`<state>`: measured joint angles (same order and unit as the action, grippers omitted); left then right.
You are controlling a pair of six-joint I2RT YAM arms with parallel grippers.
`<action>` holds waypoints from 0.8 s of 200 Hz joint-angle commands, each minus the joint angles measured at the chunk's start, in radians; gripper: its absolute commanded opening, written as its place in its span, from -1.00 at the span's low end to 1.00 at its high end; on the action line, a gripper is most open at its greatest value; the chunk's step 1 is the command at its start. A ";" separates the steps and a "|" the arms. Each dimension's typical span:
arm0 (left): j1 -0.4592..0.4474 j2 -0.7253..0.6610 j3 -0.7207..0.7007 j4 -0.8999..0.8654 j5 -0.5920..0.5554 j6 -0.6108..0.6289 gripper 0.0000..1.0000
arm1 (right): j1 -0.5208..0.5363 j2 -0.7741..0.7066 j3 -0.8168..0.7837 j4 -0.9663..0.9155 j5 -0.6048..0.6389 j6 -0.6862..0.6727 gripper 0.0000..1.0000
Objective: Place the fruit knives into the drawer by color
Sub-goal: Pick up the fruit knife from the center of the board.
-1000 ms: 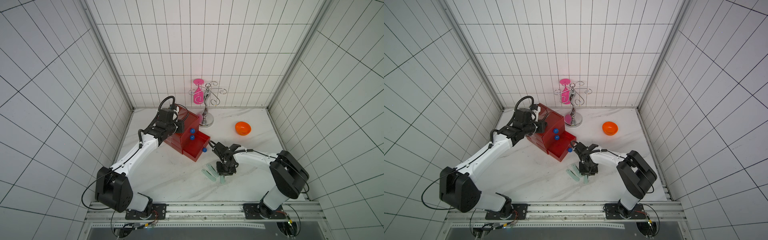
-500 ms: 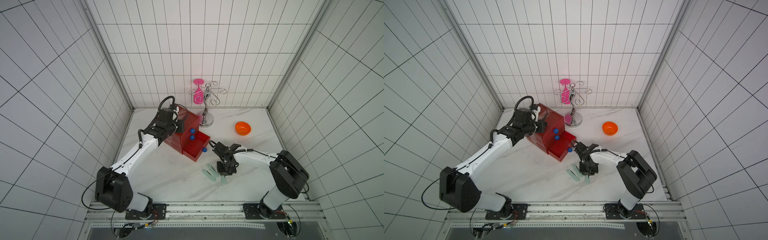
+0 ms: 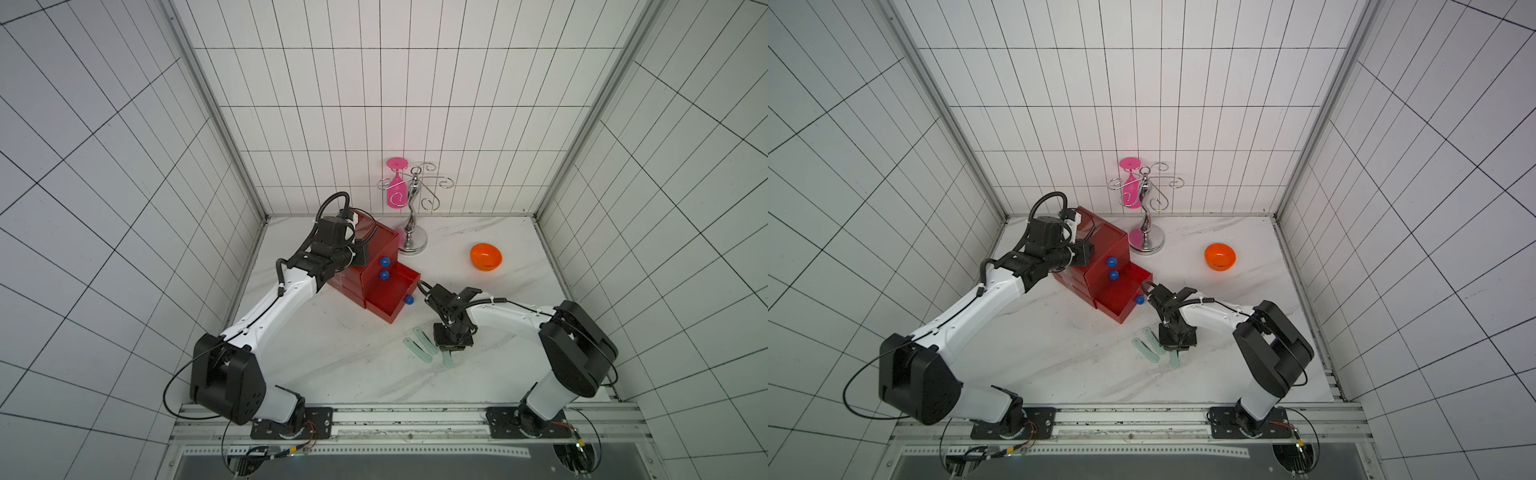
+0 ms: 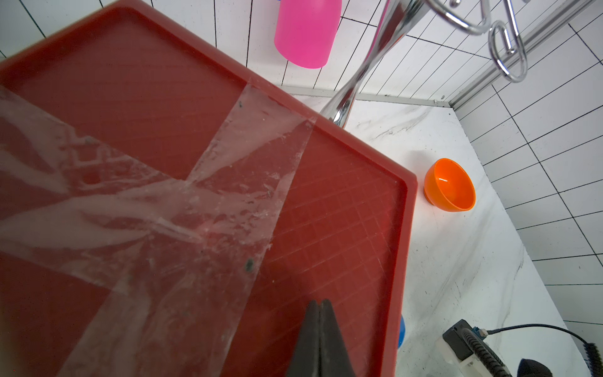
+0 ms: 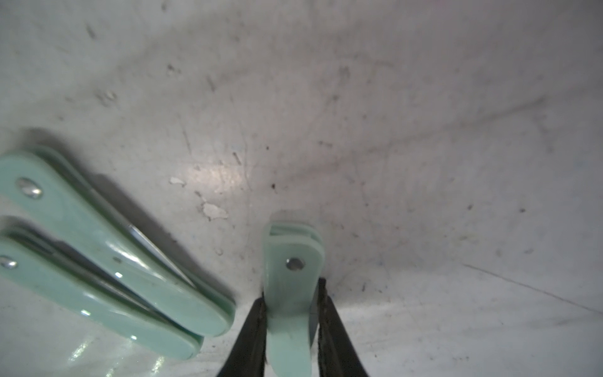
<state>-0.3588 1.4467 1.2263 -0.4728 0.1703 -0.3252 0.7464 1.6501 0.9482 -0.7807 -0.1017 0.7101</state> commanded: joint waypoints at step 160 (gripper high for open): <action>0.027 0.055 -0.075 -0.277 -0.058 -0.001 -1.00 | -0.003 0.066 0.314 -0.182 0.045 -0.085 -0.57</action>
<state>-0.3561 1.4467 1.2263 -0.4728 0.1776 -0.3252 0.7464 1.7039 1.1202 -0.9012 -0.0795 0.6491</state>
